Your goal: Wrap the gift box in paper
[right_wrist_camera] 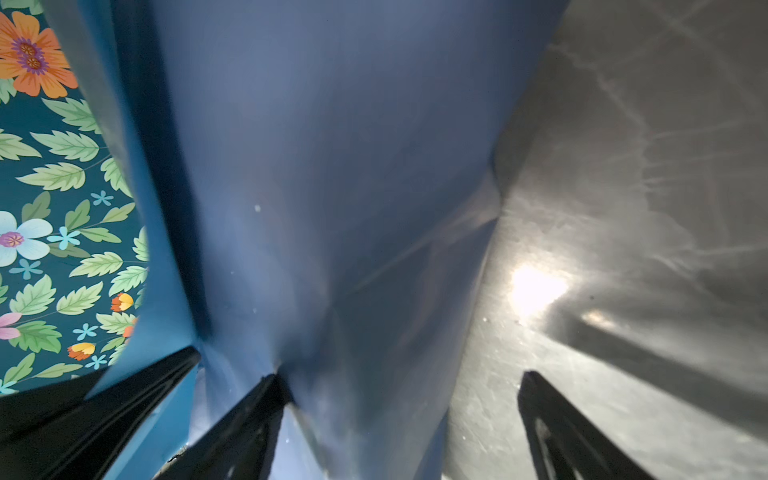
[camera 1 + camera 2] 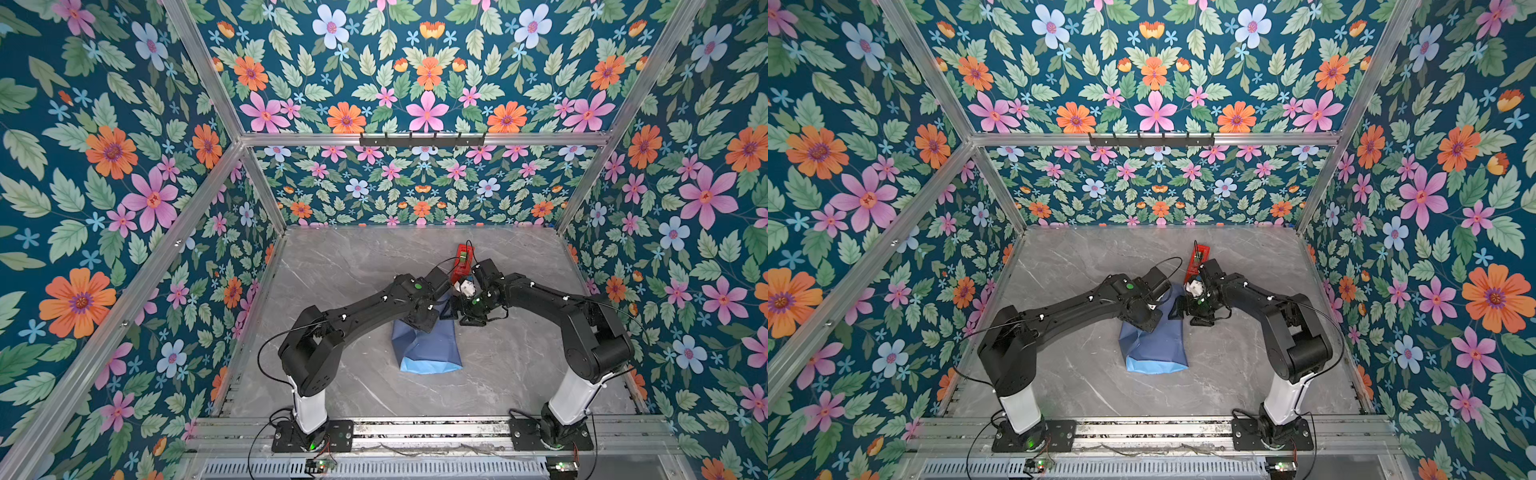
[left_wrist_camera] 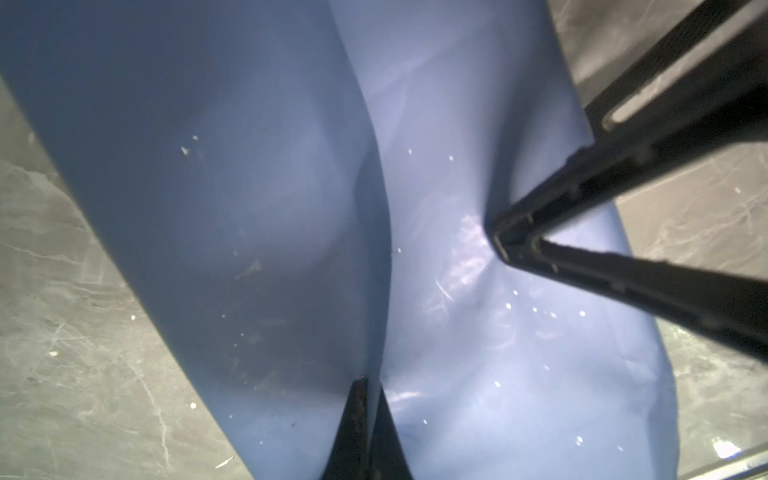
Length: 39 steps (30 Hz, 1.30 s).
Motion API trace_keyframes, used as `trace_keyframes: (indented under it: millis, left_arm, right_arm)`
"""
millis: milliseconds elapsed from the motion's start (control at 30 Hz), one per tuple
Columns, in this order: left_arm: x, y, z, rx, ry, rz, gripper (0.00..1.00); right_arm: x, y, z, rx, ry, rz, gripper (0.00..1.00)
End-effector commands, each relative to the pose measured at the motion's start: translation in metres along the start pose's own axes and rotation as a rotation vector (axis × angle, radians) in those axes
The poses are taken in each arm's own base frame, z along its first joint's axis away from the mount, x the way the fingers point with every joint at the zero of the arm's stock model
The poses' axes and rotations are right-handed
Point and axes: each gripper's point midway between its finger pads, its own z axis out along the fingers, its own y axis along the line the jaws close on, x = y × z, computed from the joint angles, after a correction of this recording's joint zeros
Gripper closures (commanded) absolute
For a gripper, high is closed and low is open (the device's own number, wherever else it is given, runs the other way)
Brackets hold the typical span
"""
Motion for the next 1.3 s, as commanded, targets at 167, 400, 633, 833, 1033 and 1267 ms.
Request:
trace_keyframes:
  millis: [167,400,633,833,1033,1267]
  left_arm:
    - [0.005,-0.004,0.005,0.024,0.019,0.006,1.0]
    - [-0.002,-0.009,0.01,0.048,-0.005,-0.003,1.0]
    - [-0.008,-0.018,0.009,0.096,-0.022,-0.013,1.0]
    - [-0.008,-0.02,0.01,0.104,-0.014,-0.008,1.0]
    - [-0.008,-0.024,0.011,0.123,-0.006,-0.006,1.0]
    - [-0.011,-0.029,0.015,0.147,-0.001,-0.008,1.0]
  right_arm:
    - [0.011,-0.035,0.001,0.179,0.017,0.05,0.12]
    - [0.012,-0.035,0.001,0.177,0.016,0.051,0.12]
    - [0.013,-0.034,0.001,0.172,0.015,0.056,0.12]
    - [0.013,-0.034,0.0,0.173,0.013,0.056,0.12]
    - [0.012,-0.033,0.0,0.172,0.011,0.055,0.12]
    - [0.013,-0.033,0.0,0.171,0.014,0.056,0.12]
